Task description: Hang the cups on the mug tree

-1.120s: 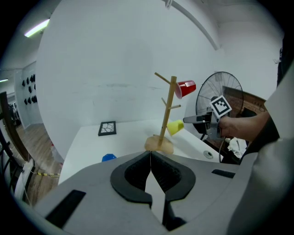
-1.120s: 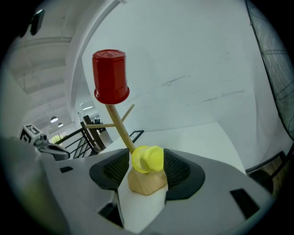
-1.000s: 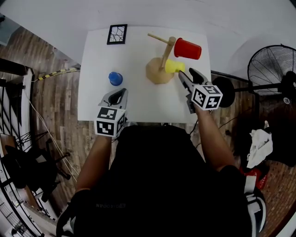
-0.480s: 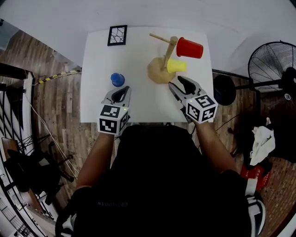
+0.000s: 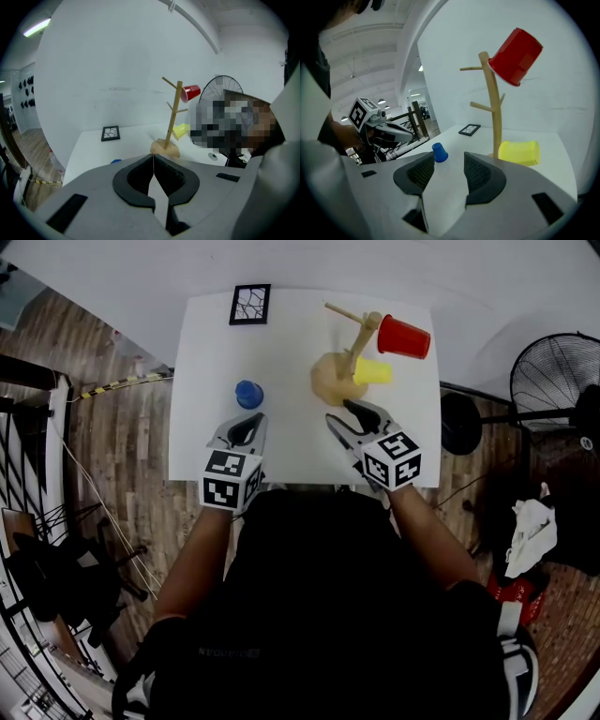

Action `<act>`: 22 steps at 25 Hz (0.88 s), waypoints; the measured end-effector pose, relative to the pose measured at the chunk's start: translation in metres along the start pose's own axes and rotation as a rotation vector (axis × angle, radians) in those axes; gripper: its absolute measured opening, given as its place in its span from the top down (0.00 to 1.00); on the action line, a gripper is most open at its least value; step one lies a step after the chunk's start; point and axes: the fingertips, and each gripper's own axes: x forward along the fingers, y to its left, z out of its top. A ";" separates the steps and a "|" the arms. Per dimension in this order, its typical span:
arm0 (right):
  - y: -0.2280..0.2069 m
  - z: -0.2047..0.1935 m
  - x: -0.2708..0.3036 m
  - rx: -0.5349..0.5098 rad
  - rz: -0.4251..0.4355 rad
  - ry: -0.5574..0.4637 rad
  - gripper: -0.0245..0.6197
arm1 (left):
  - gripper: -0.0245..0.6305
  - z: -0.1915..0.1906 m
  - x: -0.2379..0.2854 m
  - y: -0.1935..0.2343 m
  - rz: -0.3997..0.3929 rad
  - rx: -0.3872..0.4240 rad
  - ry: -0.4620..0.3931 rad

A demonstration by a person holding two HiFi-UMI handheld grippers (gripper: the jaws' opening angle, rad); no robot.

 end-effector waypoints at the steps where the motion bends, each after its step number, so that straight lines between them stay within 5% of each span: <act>1: 0.004 -0.001 0.005 -0.008 0.011 0.009 0.66 | 0.94 -0.001 -0.002 0.003 0.004 -0.004 -0.001; 22: 0.081 0.008 0.132 -0.214 0.136 0.153 0.66 | 0.94 -0.054 -0.059 0.088 0.144 -0.126 0.022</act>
